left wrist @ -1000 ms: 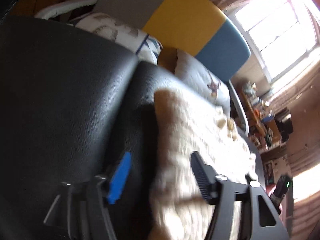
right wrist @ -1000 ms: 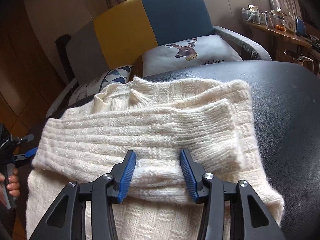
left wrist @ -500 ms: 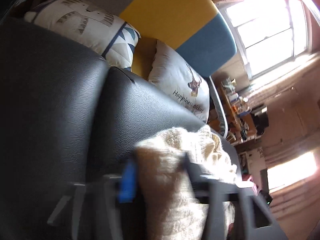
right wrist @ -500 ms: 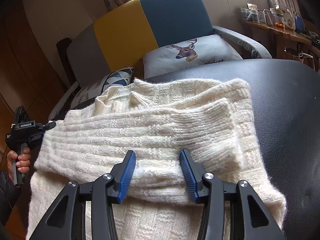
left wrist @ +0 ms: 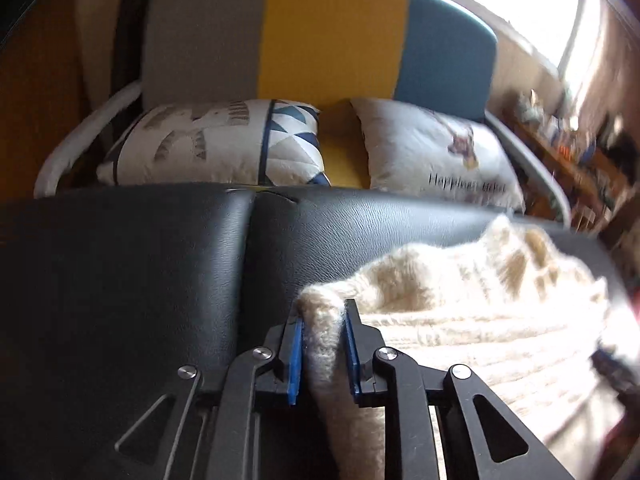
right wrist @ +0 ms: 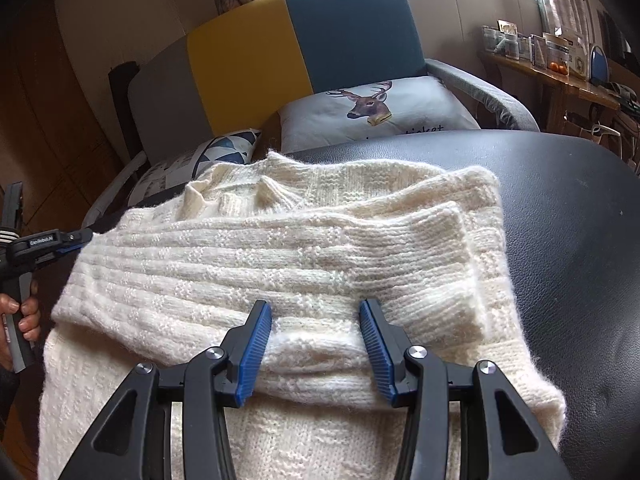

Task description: Fold clothes

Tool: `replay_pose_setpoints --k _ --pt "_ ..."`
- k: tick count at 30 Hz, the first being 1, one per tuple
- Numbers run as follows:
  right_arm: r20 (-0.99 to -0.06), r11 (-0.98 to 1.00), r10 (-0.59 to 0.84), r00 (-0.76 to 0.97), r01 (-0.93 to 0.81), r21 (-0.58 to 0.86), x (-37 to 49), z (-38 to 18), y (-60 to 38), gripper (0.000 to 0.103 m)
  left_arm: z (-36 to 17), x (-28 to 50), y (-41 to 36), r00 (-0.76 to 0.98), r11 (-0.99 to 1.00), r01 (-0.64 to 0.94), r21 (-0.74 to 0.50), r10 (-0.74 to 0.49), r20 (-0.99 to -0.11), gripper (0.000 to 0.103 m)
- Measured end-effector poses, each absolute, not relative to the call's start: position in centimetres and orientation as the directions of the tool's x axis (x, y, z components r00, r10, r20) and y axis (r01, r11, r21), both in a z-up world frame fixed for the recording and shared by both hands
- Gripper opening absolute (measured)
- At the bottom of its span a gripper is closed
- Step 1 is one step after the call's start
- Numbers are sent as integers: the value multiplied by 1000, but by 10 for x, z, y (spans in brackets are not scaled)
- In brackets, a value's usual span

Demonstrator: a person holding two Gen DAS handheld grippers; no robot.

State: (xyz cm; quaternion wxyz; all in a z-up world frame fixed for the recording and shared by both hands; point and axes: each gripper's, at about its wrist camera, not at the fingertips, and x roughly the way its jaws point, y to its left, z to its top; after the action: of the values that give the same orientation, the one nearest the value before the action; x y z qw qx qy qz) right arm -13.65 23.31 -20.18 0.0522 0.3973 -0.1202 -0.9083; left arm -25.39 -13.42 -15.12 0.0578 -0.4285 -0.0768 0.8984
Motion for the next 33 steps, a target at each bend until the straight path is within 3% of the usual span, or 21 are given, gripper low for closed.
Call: replay_pose_setpoints --k 3,7,13,18,27,33 --pt "-704 -960 -205 -680 0 280 -137 -202 236 48 -132 -235 -155 -673 -952 7 -305 222 -706 27" --pt "-699 -955 -219 -680 1 298 -137 -200 238 48 -118 -206 -140 -705 -943 -61 -327 273 -655 50" --pt "-703 -951 -214 -678 -20 309 -143 -195 254 48 -155 -197 -91 -602 -959 -122 -255 276 -750 50" --pt "-724 -963 -193 -662 -11 268 -143 -200 256 46 -172 -185 -65 -648 -983 -176 -60 161 -744 53" --pt "-734 -969 -185 -653 -4 248 -123 -200 250 46 -176 -175 -71 -651 -984 -161 -75 163 -742 54" --pt "-676 -860 -412 -611 15 510 -84 -184 296 50 -156 -159 -88 -630 -978 -146 -150 209 -748 54"
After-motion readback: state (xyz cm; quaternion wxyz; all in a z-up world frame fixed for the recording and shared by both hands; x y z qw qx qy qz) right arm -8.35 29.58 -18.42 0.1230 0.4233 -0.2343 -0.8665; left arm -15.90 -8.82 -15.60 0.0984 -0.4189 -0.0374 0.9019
